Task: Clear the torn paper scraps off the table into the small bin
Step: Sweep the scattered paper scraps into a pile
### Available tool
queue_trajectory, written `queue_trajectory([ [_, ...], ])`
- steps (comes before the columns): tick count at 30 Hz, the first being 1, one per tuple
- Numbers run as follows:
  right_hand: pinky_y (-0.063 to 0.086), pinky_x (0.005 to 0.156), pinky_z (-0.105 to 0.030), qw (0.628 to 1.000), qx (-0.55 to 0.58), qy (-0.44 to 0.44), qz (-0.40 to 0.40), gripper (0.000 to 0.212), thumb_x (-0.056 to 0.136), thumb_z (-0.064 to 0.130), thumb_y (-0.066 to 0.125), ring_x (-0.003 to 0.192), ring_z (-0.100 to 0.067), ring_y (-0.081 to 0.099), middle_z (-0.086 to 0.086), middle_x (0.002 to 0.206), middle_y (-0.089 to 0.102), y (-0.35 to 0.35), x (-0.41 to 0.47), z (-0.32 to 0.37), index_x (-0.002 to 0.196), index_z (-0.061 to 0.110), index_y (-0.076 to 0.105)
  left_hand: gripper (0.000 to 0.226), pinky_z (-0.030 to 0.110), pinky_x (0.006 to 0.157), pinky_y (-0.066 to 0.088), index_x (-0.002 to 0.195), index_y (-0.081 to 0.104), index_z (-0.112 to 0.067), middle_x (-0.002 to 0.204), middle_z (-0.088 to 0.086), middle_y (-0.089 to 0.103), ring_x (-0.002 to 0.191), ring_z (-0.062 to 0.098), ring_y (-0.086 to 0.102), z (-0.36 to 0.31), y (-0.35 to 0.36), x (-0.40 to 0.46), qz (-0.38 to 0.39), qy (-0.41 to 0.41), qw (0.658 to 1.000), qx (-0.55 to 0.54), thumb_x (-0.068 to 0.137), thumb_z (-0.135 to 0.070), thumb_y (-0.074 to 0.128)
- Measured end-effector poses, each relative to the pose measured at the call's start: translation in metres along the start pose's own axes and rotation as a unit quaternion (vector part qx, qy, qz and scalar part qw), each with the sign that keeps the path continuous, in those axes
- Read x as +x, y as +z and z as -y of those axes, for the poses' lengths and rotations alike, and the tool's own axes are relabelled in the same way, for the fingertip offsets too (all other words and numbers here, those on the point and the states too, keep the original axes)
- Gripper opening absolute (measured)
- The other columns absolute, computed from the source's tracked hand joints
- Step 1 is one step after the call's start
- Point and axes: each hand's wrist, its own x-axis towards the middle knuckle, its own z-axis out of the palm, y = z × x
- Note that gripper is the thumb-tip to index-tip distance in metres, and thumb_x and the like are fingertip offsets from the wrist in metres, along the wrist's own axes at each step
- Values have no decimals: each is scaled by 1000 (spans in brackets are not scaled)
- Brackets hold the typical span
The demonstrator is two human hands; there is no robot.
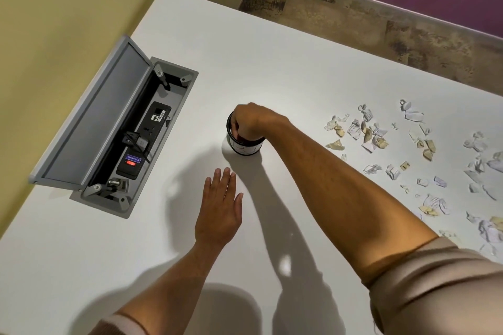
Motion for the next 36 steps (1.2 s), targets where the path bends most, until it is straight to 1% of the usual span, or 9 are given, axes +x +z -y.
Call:
queue_trajectory([
  [2,43,67,-32,998,-58,1,29,16,91,9,44,81,-26,53,-2,74,52,7,4,2,82,8,57,53,50,118,23,146,40,-2,155,14,35,148,29,21,0,0,0,2,-1,1000,-1,103,-31,30],
  [5,46,71,-33,994,-96,-3,53,17,92,10,42,81,-26,53,-6,86,56,9,11,2,92,8,59,53,50,119,23,146,39,-2,155,13,34,149,29,21,0,0,0,-1,1,1000,-2,103,-31,31],
  [10,46,76,-34,987,-130,0,94,15,95,14,40,86,-26,53,-5,93,54,4,17,3,91,10,53,52,50,119,22,147,38,-3,156,13,33,149,28,19,1,1,0,7,2,1000,3,103,-30,33],
  [16,43,75,-34,990,-108,0,92,19,96,12,38,89,-27,53,-7,99,56,-2,5,3,96,6,57,53,51,119,22,147,39,-2,156,14,34,149,30,20,2,1,0,16,7,1000,11,104,-31,30],
  [18,46,78,-34,994,-78,-6,79,27,94,12,40,99,-29,58,-8,111,61,-5,-4,1,108,5,62,53,51,118,23,146,39,-1,155,16,34,148,31,21,1,0,0,16,12,1000,13,104,-31,32],
  [21,52,82,-35,1000,10,-17,18,32,89,7,43,102,-29,61,-9,115,65,-14,-27,-2,110,11,68,52,52,117,24,145,41,0,154,17,35,147,34,24,2,-2,0,24,19,999,24,103,-29,36],
  [24,46,76,-27,989,112,-31,-87,35,85,-2,46,99,-22,61,-7,111,67,-17,-58,-11,105,13,71,50,55,115,27,142,45,2,151,19,40,144,38,30,1,-4,1,39,23,998,32,102,-28,36],
  [29,47,88,-24,923,294,-26,-249,41,88,-8,41,97,-13,61,0,106,69,10,-127,-56,113,11,69,47,56,113,30,135,50,-1,146,20,45,139,39,35,-6,-16,2,59,5,998,19,99,-25,34],
  [36,46,97,-24,850,379,94,-352,28,96,14,54,112,-12,60,1,127,63,107,-219,-129,122,16,63,45,46,121,10,146,38,-15,158,6,27,149,27,14,-56,-20,-24,101,97,990,-22,104,-30,33],
])
